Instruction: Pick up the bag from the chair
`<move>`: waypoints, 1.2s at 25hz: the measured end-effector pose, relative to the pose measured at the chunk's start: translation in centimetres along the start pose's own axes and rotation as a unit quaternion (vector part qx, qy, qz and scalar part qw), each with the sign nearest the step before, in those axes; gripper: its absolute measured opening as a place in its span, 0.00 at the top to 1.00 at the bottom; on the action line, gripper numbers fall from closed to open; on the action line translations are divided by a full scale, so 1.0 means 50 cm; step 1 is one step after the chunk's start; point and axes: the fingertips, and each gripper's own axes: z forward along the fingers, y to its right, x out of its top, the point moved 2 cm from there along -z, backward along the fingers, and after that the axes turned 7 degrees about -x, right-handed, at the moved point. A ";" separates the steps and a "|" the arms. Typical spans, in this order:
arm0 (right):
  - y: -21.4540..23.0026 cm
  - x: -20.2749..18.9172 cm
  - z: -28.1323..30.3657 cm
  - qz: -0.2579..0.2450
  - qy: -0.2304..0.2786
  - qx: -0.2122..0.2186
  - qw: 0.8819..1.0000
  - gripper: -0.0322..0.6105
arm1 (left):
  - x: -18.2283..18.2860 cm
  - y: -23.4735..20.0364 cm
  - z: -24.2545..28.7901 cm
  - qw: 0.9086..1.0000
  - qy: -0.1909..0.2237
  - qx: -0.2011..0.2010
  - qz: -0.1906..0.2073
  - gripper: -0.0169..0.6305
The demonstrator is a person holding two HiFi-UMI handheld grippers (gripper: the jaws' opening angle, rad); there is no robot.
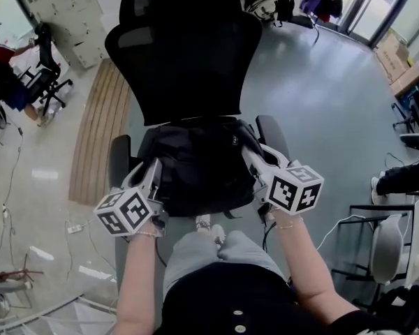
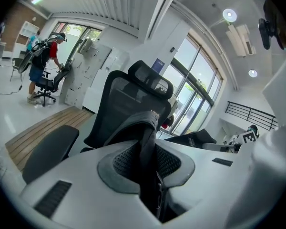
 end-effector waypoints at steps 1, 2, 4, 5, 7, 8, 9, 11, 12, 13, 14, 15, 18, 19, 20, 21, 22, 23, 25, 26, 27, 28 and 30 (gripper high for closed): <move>-0.004 0.009 -0.003 -0.002 0.005 0.002 1.000 0.88 | 0.008 0.002 -0.004 1.000 0.004 -0.003 0.000 0.84; -0.007 0.017 -0.005 -0.005 0.009 0.004 1.000 0.88 | 0.016 0.003 -0.008 1.000 0.009 -0.005 0.000 0.84; -0.012 0.033 -0.009 -0.008 0.018 0.008 1.000 0.88 | 0.031 0.004 -0.015 1.000 0.019 -0.010 -0.001 0.84; -0.012 0.043 -0.011 -0.008 0.023 0.009 1.000 0.88 | 0.040 0.005 -0.017 1.000 0.023 -0.012 -0.001 0.84; -0.009 0.076 -0.014 -0.007 0.031 0.011 0.999 0.88 | 0.066 0.017 -0.014 0.999 0.030 -0.015 0.001 0.84; -0.005 0.098 -0.016 -0.008 0.035 0.012 0.999 0.88 | 0.083 0.027 -0.010 0.999 0.034 -0.016 0.002 0.84; -0.002 0.119 -0.017 -0.009 0.039 0.014 0.999 0.88 | 0.100 0.036 -0.006 0.999 0.039 -0.017 0.004 0.84; -0.007 0.141 -0.017 -0.010 0.048 0.019 0.999 0.88 | 0.123 0.041 -0.012 0.999 0.047 -0.021 0.009 0.84; -0.014 0.140 -0.017 -0.010 0.053 0.022 0.998 0.88 | 0.126 0.036 -0.022 0.998 0.051 -0.024 0.011 0.84; -0.021 0.138 -0.018 -0.010 0.058 0.025 0.998 0.88 | 0.127 0.030 -0.032 0.998 0.054 -0.027 0.014 0.84; -0.025 0.139 -0.019 -0.009 0.062 0.027 0.998 0.88 | 0.129 0.027 -0.041 0.998 0.056 -0.030 0.017 0.84; -0.027 0.146 -0.022 -0.008 0.066 0.029 0.997 0.88 | 0.135 0.027 -0.046 0.998 0.058 -0.032 0.020 0.84; -0.032 0.179 -0.033 -0.008 0.079 0.037 0.996 0.88 | 0.165 0.039 -0.052 0.997 0.068 -0.039 0.026 0.84; -0.034 0.187 -0.036 -0.008 0.082 0.040 0.996 0.88 | 0.173 0.044 -0.054 0.996 0.072 -0.041 0.027 0.84; -0.035 0.192 -0.038 -0.009 0.085 0.042 0.995 0.88 | 0.178 0.047 -0.056 0.996 0.077 -0.042 0.027 0.84; -0.035 0.194 -0.040 -0.009 0.088 0.045 0.995 0.88 | 0.179 0.050 -0.058 0.995 0.081 -0.044 0.028 0.84; -0.034 0.195 -0.041 -0.010 0.090 0.046 0.995 0.88 | 0.177 0.051 -0.060 0.995 0.084 -0.045 0.027 0.84; -0.033 0.195 -0.042 -0.011 0.092 0.048 0.995 0.88 | 0.175 0.052 -0.063 0.995 0.086 -0.047 0.028 0.84; -0.034 0.195 -0.044 -0.011 0.094 0.050 0.994 0.88 | 0.172 0.052 -0.070 0.995 0.088 -0.049 0.028 0.84; -0.035 0.196 -0.045 -0.011 0.095 0.051 0.994 0.88 | 0.172 0.052 -0.073 0.994 0.090 -0.049 0.028 0.84; -0.036 0.198 -0.046 -0.011 0.096 0.052 0.994 0.88 | 0.173 0.052 -0.076 0.994 0.092 -0.049 0.027 0.84; -0.037 0.200 -0.047 -0.011 0.098 0.053 0.994 0.88 | 0.174 0.052 -0.077 0.994 0.095 -0.048 0.026 0.84; -0.036 0.202 -0.046 -0.009 0.099 0.055 0.994 0.88 | 0.175 0.053 -0.076 0.994 0.101 -0.045 0.026 0.84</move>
